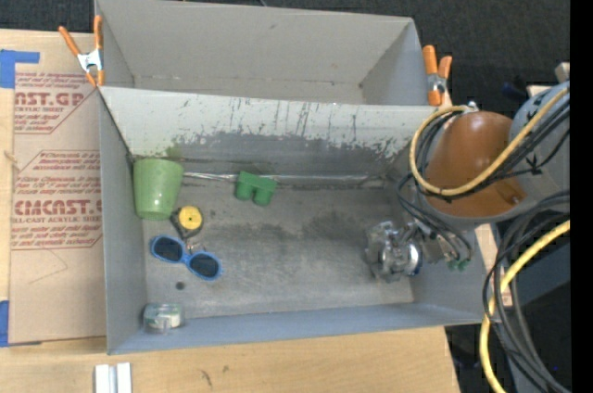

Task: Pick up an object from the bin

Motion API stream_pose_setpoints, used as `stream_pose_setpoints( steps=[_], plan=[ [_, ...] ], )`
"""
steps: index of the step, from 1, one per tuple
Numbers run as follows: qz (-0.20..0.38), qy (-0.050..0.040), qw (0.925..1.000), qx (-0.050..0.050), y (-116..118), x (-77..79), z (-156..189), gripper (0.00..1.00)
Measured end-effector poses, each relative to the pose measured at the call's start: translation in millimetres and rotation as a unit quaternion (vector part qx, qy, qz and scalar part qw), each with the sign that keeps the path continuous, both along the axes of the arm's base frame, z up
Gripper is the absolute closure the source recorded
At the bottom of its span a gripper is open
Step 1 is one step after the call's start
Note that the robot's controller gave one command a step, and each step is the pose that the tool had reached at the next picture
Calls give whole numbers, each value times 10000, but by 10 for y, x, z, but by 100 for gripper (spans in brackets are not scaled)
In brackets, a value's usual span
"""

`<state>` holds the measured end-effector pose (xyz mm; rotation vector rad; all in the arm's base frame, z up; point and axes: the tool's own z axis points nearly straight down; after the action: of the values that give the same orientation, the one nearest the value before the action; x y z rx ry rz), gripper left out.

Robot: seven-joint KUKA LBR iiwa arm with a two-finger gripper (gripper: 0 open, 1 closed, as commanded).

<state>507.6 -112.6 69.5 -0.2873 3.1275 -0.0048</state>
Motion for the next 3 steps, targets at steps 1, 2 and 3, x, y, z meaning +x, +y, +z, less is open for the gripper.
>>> stream_pose_setpoints(
  steps=[1,2,3],
  plan=[
    [17,1,10000,17,39,5,0,0],
    [1538,-40,9881,11,-406,-224,49,0],
    [1538,1,9881,22,-406,-247,34,100]
  ],
)
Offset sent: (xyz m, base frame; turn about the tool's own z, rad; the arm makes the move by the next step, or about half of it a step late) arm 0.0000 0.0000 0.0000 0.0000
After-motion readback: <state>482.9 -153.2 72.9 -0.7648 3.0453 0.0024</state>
